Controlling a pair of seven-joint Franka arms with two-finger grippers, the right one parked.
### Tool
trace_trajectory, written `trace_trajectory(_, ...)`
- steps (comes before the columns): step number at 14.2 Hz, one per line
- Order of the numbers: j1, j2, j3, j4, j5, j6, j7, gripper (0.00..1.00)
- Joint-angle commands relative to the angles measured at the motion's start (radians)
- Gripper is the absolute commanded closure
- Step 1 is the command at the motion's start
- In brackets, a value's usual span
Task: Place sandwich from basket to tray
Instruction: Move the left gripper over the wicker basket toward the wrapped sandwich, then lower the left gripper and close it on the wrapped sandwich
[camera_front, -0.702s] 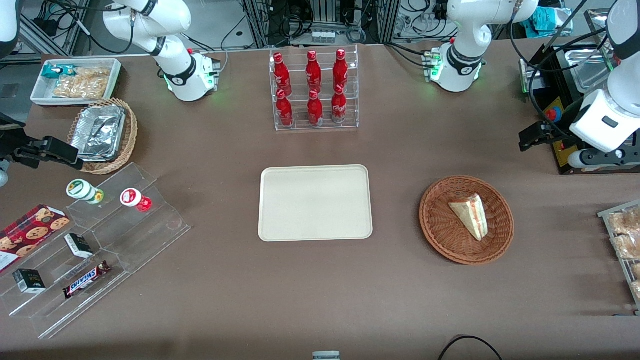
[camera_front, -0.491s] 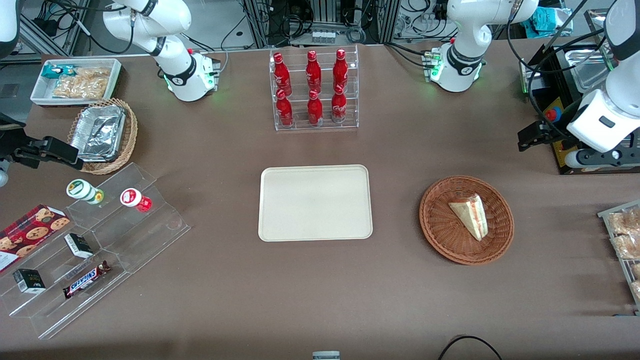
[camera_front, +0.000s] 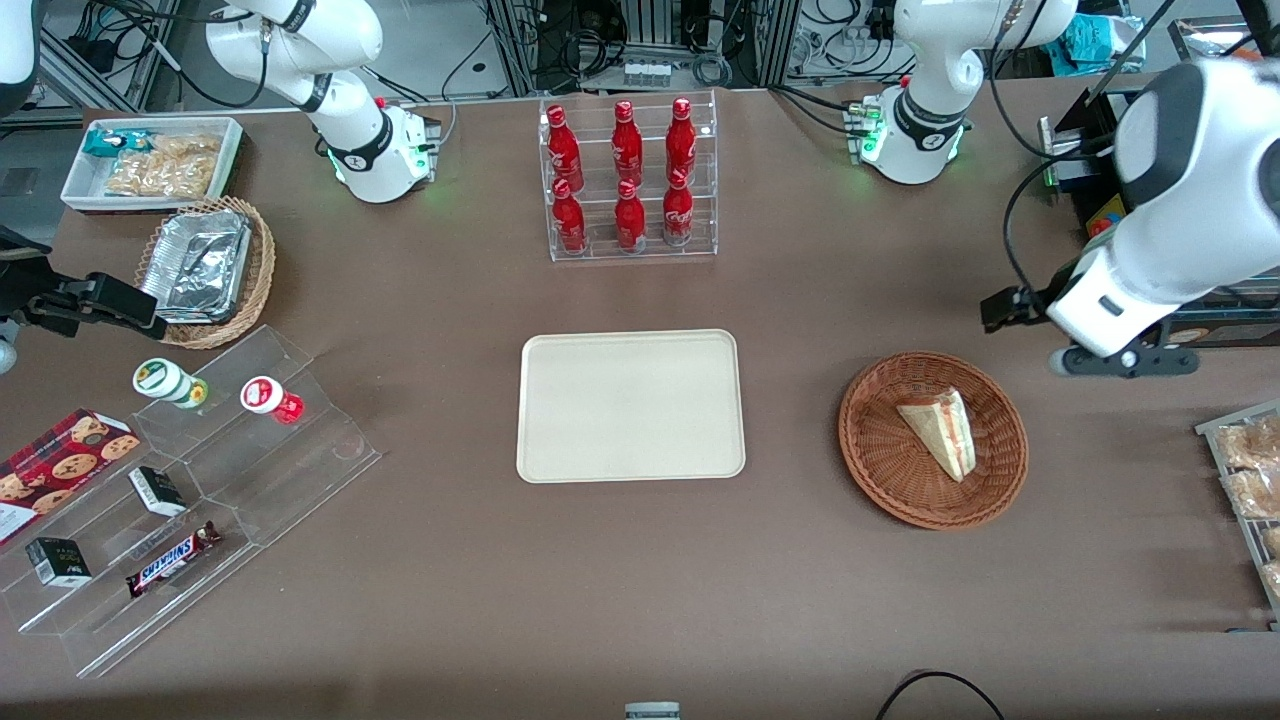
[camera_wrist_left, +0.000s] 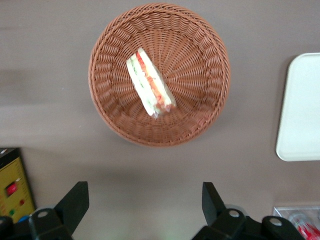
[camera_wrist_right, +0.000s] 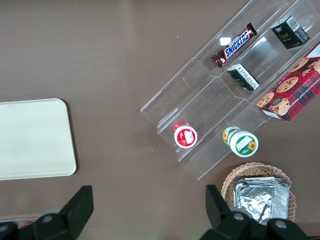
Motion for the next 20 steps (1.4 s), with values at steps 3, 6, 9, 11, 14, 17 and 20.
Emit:
trace_trajectory(3,0.006,-0.023,0.002,-0.23,0.0,0.292,0.0,0.0)
trace_trajectory(6,0.01,-0.011,0.005,-0.356,-0.006,0.512,-0.031,0.0)
trace_trajectory(9,0.009,0.044,0.005,-0.362,-0.006,0.575,-0.224,0.0)
trace_trajectory(11,0.009,0.078,0.005,-0.358,-0.011,0.595,-0.348,0.0)
trace_trajectory(14,0.009,0.118,0.005,-0.361,-0.029,0.663,-0.456,0.0)
trace_trajectory(17,0.001,0.172,0.005,-0.356,-0.152,0.724,-0.53,0.0)
trace_trajectory(20,0.001,0.215,0.004,-0.354,-0.157,0.738,-0.531,0.0)
